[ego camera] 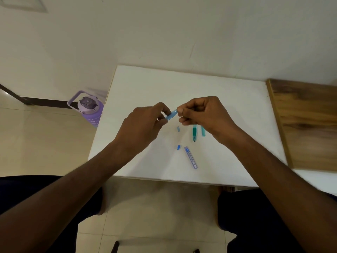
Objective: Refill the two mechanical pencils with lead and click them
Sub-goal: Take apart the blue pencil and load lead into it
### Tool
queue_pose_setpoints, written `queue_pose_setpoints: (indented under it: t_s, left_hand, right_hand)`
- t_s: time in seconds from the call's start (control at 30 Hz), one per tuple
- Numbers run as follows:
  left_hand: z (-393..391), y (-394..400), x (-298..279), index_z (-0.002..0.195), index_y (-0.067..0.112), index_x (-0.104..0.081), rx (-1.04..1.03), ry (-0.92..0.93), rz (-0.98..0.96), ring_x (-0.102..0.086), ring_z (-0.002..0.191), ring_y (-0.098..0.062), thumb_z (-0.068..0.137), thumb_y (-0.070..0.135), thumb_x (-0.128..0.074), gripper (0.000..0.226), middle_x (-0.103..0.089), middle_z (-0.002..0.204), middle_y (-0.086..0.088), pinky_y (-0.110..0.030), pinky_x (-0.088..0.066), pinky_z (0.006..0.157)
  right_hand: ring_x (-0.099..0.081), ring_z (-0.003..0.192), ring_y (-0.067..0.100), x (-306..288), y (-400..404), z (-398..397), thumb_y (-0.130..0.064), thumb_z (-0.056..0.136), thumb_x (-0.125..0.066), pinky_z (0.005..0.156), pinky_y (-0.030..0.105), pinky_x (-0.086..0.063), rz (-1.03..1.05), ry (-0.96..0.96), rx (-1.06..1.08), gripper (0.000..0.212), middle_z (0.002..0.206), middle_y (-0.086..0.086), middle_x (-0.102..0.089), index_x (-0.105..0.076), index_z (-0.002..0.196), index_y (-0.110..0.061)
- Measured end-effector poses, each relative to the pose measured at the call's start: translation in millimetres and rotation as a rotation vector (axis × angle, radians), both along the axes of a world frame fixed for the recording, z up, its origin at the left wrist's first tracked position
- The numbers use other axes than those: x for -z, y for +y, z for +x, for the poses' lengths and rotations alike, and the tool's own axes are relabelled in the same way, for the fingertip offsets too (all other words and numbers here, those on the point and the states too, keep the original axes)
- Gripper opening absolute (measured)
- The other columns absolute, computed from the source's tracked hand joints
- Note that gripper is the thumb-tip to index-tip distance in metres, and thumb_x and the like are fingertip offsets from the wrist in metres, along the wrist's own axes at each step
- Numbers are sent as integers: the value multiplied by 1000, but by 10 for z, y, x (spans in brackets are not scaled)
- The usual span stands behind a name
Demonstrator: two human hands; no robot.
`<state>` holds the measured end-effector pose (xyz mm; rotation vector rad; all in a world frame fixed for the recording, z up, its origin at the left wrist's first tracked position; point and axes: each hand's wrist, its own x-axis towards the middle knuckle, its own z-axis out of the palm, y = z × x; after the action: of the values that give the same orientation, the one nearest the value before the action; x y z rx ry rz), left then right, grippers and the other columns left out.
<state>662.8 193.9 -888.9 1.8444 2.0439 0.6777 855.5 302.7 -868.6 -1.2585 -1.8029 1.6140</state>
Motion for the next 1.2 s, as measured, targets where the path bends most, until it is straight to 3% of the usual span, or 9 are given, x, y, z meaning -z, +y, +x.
queue_pose_setpoints:
  t_s: [0.13, 0.2, 0.27, 0.33, 0.53, 0.6, 0.7, 0.8, 1.2]
  left_hand:
    - [-55, 25, 12, 121, 25, -66, -66, -100, 29, -73, 85, -11, 104, 30, -68, 19, -77, 98, 11, -39, -61, 79]
    - [-86, 20, 29, 119, 24, -67, -104, -160, 40, -74, 82, -9, 102, 29, -71, 18, -77, 95, 11, -31, -60, 76]
    - [-100, 20, 51, 116, 23, -69, -131, -209, 35, -75, 80, -8, 100, 29, -73, 18, -76, 92, 12, -16, -54, 69]
    - [-101, 24, 55, 114, 22, -70, -145, -267, 27, -75, 77, -4, 99, 29, -76, 17, -76, 90, 12, -5, -49, 66]
    - [-65, 87, 36, 110, 27, -69, -199, -464, -58, -76, 71, -3, 96, 32, -80, 19, -78, 89, 10, -10, -57, 60]
    - [-65, 87, 29, 108, 28, -68, -207, -484, -60, -76, 71, -3, 95, 31, -80, 18, -79, 89, 10, -12, -59, 59]
    - [-76, 71, 30, 108, 28, -69, -178, -501, -45, -76, 72, 0, 95, 30, -81, 17, -79, 87, 12, -10, -57, 59]
    - [-67, 49, 31, 105, 35, -68, -115, -419, -19, -73, 77, 7, 95, 35, -80, 16, -76, 84, 19, -2, -52, 66]
    - [-39, 14, -7, 102, 40, -67, -62, -334, 15, -70, 80, 10, 95, 35, -80, 15, -69, 76, 26, 2, -46, 70]
  right_hand:
    - [-71, 70, 2, 178, 9, -18, -35, 90, -80, 73, 7, -53, 484, -340, 17, 15, 78, -15, -75, -82, 96, -22]
    - [-67, 72, 4, 284, -29, -37, -34, 91, -80, 84, 15, -54, 617, -514, -99, 17, 84, -11, -74, -81, 101, -21]
    - [-66, 78, 8, 381, -79, -70, -37, 90, -80, 92, 29, -56, 598, -593, -150, 27, 90, -4, -77, -79, 109, -18]
    - [-62, 81, 8, 438, -124, -117, -41, 91, -78, 94, 28, -55, 613, -665, -173, 35, 95, -1, -77, -77, 117, -16]
    - [-68, 106, 19, 437, -201, -297, -32, 101, -66, 105, 25, -46, 610, -764, -275, 41, 123, 5, -73, -65, 140, -19]
    - [-69, 96, 14, 380, -213, -314, -27, 101, -67, 100, 24, -49, 575, -680, -233, 31, 115, 3, -76, -72, 131, -19]
    - [-75, 79, 13, 233, -163, -271, -20, 96, -74, 84, 25, -61, 229, -193, 81, 12, 91, -3, -79, -80, 106, -21]
    - [-78, 85, 17, 142, -120, -224, -20, 94, -76, 81, 28, -63, 25, 124, 289, 9, 92, 0, -81, -78, 103, -20]
    - [-79, 92, 25, 144, -88, -167, -11, 93, -77, 84, 35, -64, -6, 244, 211, 13, 97, 7, -81, -76, 106, -10]
